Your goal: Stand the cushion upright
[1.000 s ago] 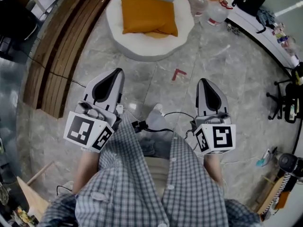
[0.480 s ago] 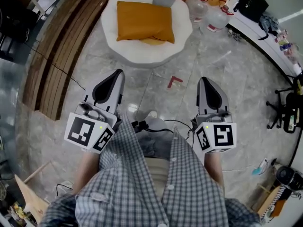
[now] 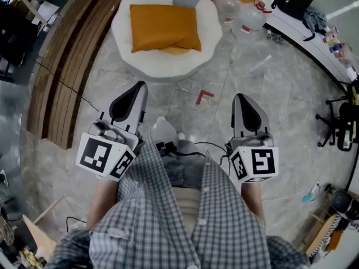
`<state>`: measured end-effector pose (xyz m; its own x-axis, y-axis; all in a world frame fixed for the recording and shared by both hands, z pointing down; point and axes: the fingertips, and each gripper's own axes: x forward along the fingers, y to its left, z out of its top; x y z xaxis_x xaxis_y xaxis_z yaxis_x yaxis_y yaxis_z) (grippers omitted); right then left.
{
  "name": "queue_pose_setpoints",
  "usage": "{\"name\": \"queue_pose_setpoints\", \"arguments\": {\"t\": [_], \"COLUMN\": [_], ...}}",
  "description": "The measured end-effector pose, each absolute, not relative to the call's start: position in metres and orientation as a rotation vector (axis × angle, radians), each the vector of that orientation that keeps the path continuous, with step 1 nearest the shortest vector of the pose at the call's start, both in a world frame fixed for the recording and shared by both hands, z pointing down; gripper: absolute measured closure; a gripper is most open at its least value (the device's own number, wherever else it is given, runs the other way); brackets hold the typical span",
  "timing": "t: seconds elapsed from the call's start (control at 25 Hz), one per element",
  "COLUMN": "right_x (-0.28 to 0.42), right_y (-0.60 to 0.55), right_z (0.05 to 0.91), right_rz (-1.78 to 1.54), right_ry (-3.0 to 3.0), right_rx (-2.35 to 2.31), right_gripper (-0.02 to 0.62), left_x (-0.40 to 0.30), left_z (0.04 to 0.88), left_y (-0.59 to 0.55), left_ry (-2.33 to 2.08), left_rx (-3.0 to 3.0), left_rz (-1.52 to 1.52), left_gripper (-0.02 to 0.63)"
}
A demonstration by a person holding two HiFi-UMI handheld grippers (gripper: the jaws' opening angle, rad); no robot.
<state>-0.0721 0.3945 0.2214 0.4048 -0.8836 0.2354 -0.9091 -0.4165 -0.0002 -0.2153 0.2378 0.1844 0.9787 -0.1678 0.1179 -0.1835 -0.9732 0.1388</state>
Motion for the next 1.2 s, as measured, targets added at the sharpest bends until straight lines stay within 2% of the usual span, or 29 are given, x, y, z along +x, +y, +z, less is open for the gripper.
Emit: {"name": "queue_pose_setpoints", "arguments": {"t": [0.52, 1.2], "right_x": [-0.011, 0.091], "right_y": [0.355, 0.231], "right_z": [0.231, 0.214], "right_rz": [0.359, 0.309], "right_ry": [-1.529, -1.462], "right_rx": [2.561, 2.616], "right_gripper": [0.590, 0.589], "left_x": [-0.144, -0.030], "left_z": [0.197, 0.190], "left_y": [0.186, 0.057], "left_ry": [-0.184, -0.083], "left_rx": [2.962, 2.964], "left_rz": [0.189, 0.176], "left_gripper": [0.598, 0.598]}}
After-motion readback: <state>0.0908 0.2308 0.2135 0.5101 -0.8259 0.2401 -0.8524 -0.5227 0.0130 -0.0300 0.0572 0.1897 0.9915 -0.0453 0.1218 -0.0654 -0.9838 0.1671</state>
